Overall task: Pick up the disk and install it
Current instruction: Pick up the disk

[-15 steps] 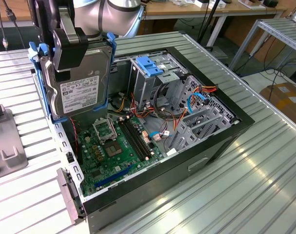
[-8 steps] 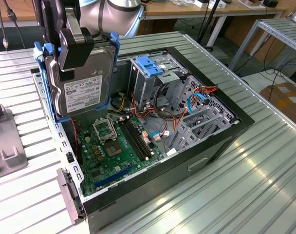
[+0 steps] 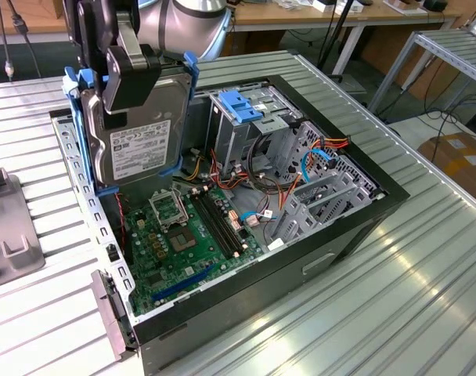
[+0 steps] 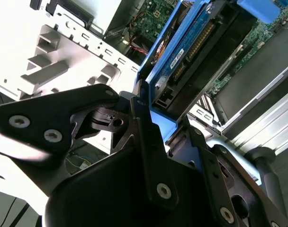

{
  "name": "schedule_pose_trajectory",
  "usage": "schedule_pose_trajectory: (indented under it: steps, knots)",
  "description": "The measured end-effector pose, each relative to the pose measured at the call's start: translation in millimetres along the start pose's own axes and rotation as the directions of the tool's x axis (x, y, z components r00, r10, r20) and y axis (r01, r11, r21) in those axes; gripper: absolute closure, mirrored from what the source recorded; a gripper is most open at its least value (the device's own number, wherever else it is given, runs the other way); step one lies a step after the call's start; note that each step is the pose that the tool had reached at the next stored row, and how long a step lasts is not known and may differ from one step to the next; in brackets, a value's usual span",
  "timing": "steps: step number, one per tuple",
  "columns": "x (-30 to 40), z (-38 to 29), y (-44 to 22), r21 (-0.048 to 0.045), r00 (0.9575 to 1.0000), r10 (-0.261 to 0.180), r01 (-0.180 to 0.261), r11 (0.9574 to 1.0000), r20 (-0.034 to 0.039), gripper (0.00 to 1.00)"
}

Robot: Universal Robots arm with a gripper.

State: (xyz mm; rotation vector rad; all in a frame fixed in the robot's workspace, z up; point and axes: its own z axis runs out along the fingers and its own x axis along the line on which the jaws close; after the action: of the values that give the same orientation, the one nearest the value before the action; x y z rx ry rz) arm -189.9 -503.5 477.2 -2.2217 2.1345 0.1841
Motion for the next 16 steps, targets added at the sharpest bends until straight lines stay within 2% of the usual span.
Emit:
schedule_pose_trajectory:
  steps: [16]
  knots:
    - [1.3,-0.1,-14.0,0.0,1.0,0.0,0.0,1.0,0.0,0.63]
